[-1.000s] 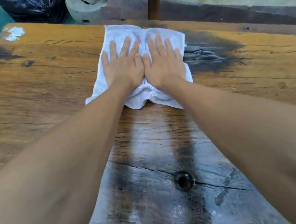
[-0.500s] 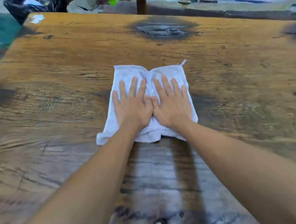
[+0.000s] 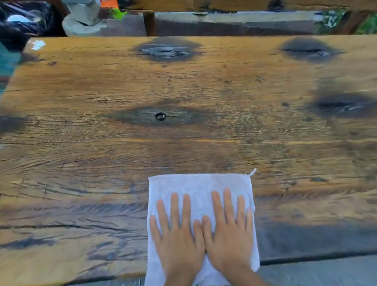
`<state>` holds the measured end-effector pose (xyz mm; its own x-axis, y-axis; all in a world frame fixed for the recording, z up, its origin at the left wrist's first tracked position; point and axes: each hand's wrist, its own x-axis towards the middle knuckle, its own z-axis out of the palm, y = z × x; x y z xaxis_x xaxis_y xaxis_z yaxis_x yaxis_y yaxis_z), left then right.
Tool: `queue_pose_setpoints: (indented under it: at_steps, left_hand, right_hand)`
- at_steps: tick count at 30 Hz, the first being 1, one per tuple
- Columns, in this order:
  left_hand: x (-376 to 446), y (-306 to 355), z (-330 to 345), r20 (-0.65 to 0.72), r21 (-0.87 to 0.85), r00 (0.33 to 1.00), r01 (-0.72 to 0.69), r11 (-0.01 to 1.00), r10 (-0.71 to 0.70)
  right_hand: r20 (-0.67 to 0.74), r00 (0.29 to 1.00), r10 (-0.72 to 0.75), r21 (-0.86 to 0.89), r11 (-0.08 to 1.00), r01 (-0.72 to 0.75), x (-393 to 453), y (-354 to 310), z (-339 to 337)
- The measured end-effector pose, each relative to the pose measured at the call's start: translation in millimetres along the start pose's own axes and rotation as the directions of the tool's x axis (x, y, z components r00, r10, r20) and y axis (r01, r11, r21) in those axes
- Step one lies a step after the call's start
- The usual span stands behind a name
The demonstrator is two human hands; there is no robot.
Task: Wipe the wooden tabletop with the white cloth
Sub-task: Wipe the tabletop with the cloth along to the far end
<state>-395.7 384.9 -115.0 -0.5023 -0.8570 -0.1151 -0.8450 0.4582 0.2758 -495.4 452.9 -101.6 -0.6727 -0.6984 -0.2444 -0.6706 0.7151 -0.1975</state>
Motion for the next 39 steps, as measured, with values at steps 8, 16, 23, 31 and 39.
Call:
queue_pose_setpoints:
  at_steps: [8, 16, 23, 31, 39]
  left_hand:
    - [-13.9, 17.6, -2.3, 0.052, -0.021, 0.996, 0.08, 0.997, -0.079]
    - [60.3, 27.0, 4.5, 0.007, 0.011, 0.999, 0.038, 0.999, -0.038]
    - [133.3, 39.3, 6.5, -0.013, 0.004, 0.999, 0.048, 0.999, -0.048]
    - [264.8, 59.7, 1.4, -0.043, -0.014, 0.997, 0.064, 0.998, -0.065]
    - [412.1, 84.7, -3.1, -0.065, -0.032, 0.997, 0.037, 0.999, -0.039]
  right_hand:
    - [-0.022, 0.996, 0.088, -0.019, 0.996, -0.088, -16.6, -4.5, -13.9]
    - [-0.035, 0.993, 0.11, -0.064, 0.992, -0.112, 58.0, -6.6, -9.1]
    - [-0.11, 0.991, 0.077, -0.047, 0.995, -0.083, 131.7, -7.1, -8.7]
    - [-0.145, 0.984, 0.107, -0.011, 0.994, -0.11, 257.2, -29.3, -29.9]
    - [-0.159, 0.981, 0.11, -0.027, 0.993, -0.115, 399.5, -45.8, -57.3]
